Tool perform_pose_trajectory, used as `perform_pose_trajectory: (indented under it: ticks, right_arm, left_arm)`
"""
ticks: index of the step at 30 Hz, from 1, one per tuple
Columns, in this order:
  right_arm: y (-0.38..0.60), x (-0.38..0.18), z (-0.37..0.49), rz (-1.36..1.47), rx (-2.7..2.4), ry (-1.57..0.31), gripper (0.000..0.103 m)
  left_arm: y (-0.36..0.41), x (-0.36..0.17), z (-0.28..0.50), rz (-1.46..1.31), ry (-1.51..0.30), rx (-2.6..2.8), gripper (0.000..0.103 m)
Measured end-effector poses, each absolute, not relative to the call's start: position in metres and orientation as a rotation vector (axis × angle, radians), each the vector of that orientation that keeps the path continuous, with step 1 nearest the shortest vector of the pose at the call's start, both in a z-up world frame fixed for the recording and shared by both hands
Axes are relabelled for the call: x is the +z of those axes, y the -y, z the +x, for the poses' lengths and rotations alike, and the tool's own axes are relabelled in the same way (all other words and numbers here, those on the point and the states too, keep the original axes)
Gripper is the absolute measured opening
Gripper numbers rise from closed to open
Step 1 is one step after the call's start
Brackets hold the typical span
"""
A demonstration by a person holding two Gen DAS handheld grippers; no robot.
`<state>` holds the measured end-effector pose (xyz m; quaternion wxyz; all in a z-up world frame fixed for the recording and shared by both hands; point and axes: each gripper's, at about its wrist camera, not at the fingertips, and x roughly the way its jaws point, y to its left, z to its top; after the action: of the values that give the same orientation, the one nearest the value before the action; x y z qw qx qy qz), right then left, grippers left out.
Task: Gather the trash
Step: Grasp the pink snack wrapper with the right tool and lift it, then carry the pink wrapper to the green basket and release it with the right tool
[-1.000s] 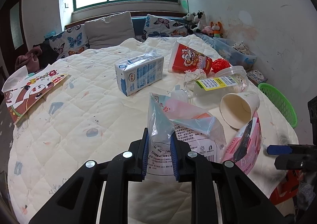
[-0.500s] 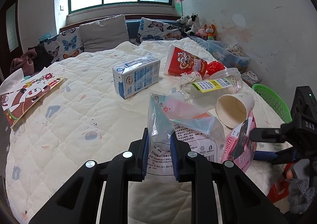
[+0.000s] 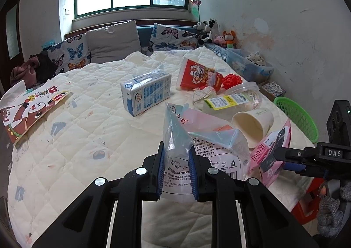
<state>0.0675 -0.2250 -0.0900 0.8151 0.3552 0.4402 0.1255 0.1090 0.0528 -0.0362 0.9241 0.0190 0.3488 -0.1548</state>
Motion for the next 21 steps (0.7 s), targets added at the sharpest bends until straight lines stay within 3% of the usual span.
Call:
perform_pose_trajectory:
  ticks: [21]
  right_arm:
    - [0.365, -0.043, 0.051, 0.407, 0.064, -0.773, 0.063]
  left_arm:
    - [0.089, 0.006, 0.129, 0.108, -0.674, -0.474, 0.019]
